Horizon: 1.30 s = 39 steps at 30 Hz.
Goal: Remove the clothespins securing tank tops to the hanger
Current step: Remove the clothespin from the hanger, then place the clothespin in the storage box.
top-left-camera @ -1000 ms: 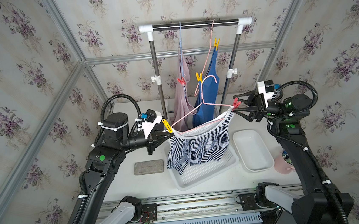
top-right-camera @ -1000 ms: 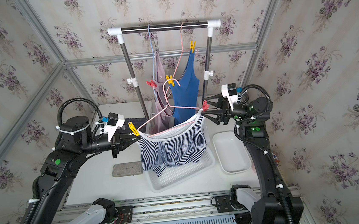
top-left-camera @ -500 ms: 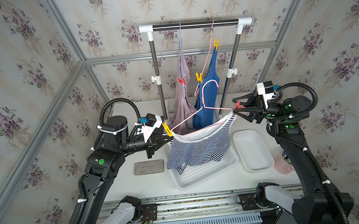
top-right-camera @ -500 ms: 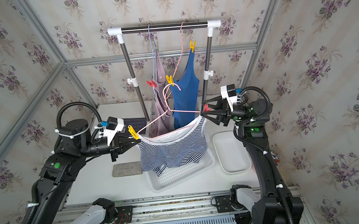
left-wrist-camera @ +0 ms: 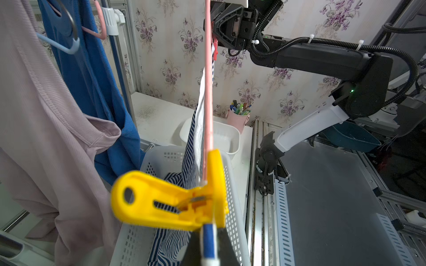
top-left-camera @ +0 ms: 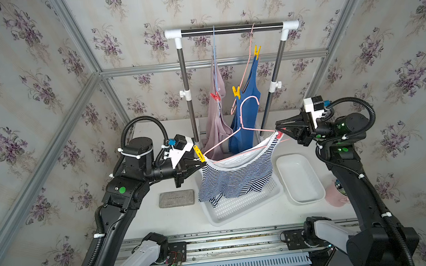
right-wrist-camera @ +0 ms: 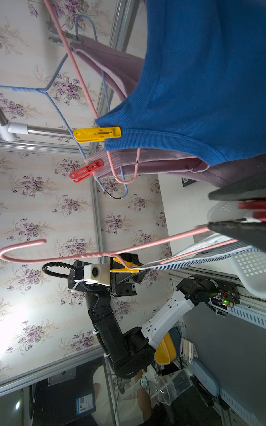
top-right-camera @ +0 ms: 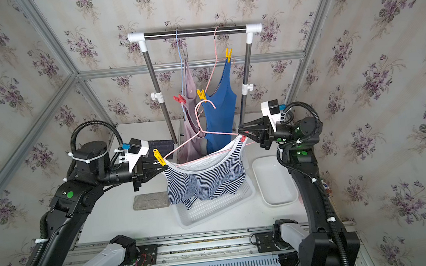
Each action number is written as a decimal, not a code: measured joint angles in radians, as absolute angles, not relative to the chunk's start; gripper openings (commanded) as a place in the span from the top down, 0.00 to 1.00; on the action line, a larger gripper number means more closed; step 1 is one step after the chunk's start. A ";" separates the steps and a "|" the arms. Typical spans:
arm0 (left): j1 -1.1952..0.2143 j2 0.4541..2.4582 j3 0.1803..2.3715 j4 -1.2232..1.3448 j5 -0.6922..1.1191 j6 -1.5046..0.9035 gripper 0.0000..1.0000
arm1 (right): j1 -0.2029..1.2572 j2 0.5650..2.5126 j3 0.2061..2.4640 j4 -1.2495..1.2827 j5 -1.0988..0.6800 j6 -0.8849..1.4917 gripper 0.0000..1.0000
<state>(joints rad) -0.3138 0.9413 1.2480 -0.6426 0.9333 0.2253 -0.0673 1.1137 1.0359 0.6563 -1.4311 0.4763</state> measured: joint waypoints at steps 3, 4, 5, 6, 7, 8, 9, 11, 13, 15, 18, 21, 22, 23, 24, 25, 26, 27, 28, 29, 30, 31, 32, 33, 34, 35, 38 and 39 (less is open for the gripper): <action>-0.314 0.942 1.248 -0.643 0.931 0.225 1.00 | -0.067 1.116 1.038 0.656 -1.429 0.476 1.00; -0.314 0.942 1.247 -0.643 0.930 0.225 1.00 | -0.067 1.117 1.038 0.656 -1.429 0.476 1.00; -0.314 0.941 1.245 -0.643 0.929 0.225 1.00 | -0.067 1.118 1.038 0.656 -1.429 0.476 1.00; -0.315 0.940 1.243 -0.643 0.928 0.225 1.00 | -0.066 1.119 1.039 0.655 -1.429 0.476 1.00; -0.314 0.940 1.241 -0.643 0.926 0.225 1.00 | -0.065 1.120 1.040 0.653 -1.429 0.476 1.00; -0.314 0.940 1.240 -0.643 0.925 0.225 1.00 | -0.065 1.120 1.040 0.652 -1.429 0.476 1.00; -0.314 0.940 1.240 -0.643 0.925 0.225 1.00 | -0.065 1.121 1.040 0.652 -1.428 0.475 1.00; -0.315 0.940 1.240 -0.643 0.925 0.225 1.00 | -0.065 1.122 1.040 0.650 -1.428 0.474 1.00; -0.315 0.942 1.240 -0.643 0.925 0.225 1.00 | -0.064 1.126 1.040 0.646 -1.428 0.472 1.00; -0.315 0.947 1.240 -0.643 0.925 0.224 1.00 | -0.064 1.127 1.040 0.638 -1.422 0.469 1.00; -0.315 0.956 1.240 -0.642 0.920 0.222 1.00 | -0.064 1.131 1.046 0.629 -1.410 0.459 1.00; -0.315 0.957 1.238 -0.641 0.898 0.222 1.00 | -0.064 1.154 1.078 0.607 -1.380 0.443 1.00; -0.315 0.955 1.237 -0.641 0.889 0.222 1.00 | -0.064 1.163 1.090 0.601 -1.367 0.438 1.00; -0.315 0.952 1.236 -0.640 0.883 0.222 1.00 | -0.064 1.168 1.098 0.599 -1.356 0.437 1.00; -0.315 0.949 1.233 -0.639 0.877 0.223 1.00 | -0.064 1.172 1.105 0.596 -1.340 0.437 1.00; -0.315 0.945 1.229 -0.637 0.872 0.223 1.00 | -0.064 1.172 1.109 0.596 -1.322 0.436 1.00; -0.315 0.944 1.227 -0.636 0.868 0.223 1.00 | -0.064 1.171 1.111 0.598 -1.309 0.435 1.00; -0.315 0.944 1.223 -0.635 0.864 0.223 1.00 | -0.063 1.169 1.113 0.602 -1.293 0.435 1.00; -0.315 0.944 1.218 -0.635 0.859 0.223 1.00 | -0.063 1.167 1.114 0.608 -1.279 0.439 1.00; -0.316 0.944 1.214 -0.636 0.855 0.223 1.00 | -0.063 1.165 1.114 0.614 -1.266 0.440 1.00; -0.317 0.945 1.210 -0.635 0.848 0.223 1.00 | -0.063 1.164 1.114 0.619 -1.256 0.445 1.00; -0.318 0.945 1.207 -0.636 0.842 0.223 1.00 | -0.063 1.161 1.114 0.625 -1.240 0.446 1.00; -0.320 0.944 1.204 -0.636 0.839 0.223 1.00 | -0.062 1.158 1.114 0.629 -1.229 0.447 1.00; -0.321 0.944 1.202 -0.636 0.834 0.223 1.00 | -0.062 1.153 1.113 0.632 -1.214 0.450 1.00; -0.323 0.944 1.201 -0.635 0.828 0.223 1.00 | -0.062 1.148 1.110 0.638 -1.199 0.450 1.00; -0.326 0.944 1.198 -0.635 0.822 0.223 1.00 | -0.062 1.143 1.108 0.645 -1.186 0.453 1.00; -0.328 0.942 1.194 -0.636 0.809 0.223 1.00 | -0.062 1.133 1.095 0.664 -1.141 0.470 1.00; -0.328 0.942 1.194 -0.636 0.804 0.223 1.00 | -0.062 1.132 1.092 0.668 -1.126 0.471 1.00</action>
